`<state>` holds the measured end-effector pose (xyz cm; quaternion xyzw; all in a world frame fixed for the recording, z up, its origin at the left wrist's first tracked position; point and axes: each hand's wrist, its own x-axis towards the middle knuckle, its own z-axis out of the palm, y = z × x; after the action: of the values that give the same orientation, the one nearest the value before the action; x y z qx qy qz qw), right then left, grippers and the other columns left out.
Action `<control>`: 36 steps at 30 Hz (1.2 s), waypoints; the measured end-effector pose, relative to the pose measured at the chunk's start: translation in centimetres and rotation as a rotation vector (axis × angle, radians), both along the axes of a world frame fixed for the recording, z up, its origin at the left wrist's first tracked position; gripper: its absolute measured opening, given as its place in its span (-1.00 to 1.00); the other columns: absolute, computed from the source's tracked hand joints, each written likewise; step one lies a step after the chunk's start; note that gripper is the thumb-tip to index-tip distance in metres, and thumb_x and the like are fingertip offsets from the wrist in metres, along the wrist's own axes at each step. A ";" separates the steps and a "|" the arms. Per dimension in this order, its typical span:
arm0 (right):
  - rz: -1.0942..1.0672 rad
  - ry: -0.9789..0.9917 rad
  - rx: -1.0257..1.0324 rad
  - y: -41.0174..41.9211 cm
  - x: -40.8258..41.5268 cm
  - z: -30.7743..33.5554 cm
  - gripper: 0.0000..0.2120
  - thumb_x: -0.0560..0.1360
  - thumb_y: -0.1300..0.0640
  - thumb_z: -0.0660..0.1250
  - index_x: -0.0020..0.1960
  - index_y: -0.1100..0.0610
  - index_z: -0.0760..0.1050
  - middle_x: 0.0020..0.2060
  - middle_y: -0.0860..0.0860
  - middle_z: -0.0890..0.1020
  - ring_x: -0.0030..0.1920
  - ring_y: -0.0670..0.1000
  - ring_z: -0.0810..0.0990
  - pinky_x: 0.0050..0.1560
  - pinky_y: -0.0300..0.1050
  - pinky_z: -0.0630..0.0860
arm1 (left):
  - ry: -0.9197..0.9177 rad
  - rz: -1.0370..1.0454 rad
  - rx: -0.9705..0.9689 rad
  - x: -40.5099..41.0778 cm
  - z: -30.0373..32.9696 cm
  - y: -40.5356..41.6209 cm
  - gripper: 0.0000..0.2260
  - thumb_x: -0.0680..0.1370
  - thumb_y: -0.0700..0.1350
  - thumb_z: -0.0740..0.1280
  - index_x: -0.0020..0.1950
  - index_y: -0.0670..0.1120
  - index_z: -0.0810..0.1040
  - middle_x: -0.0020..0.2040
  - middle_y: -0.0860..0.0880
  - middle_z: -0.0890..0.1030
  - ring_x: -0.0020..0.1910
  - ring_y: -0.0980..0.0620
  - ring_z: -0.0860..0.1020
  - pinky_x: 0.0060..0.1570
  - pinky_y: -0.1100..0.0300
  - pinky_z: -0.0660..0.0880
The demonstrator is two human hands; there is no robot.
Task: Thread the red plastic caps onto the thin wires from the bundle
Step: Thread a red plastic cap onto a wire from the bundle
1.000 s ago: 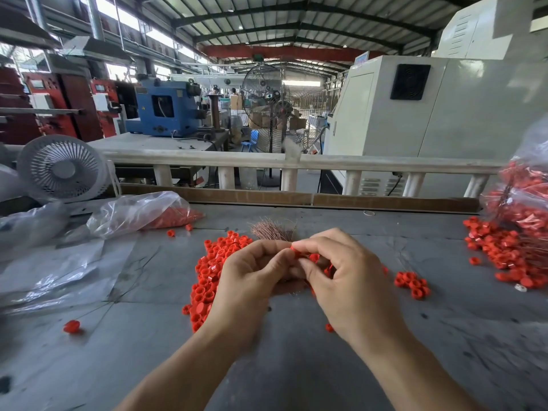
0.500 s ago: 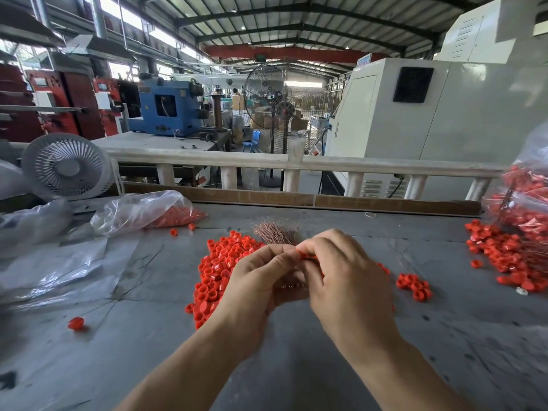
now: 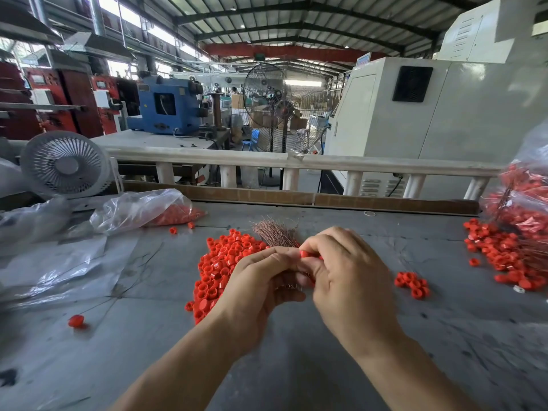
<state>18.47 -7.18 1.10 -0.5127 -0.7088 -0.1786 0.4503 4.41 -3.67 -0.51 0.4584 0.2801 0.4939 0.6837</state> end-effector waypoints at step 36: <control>0.435 0.813 -0.565 1.3 0.0 -1.6 -0.74 0.63 0.06 0.37 -0.21 0.08 0.63 -0.42 0.08 0.59 -0.40 -0.08 0.48 -0.42 -0.25 0.38 | 0.111 0.144 0.461 0.1 -1.0 0.1 -0.94 0.58 -0.33 0.38 0.05 -0.27 0.60 -0.20 -0.35 0.63 -0.27 -0.21 0.64 -0.16 0.02 0.59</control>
<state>18.50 -5.88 -0.55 -0.4830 -0.5875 0.3292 0.5596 4.55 -3.55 -1.47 0.6076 0.2290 0.5661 0.5078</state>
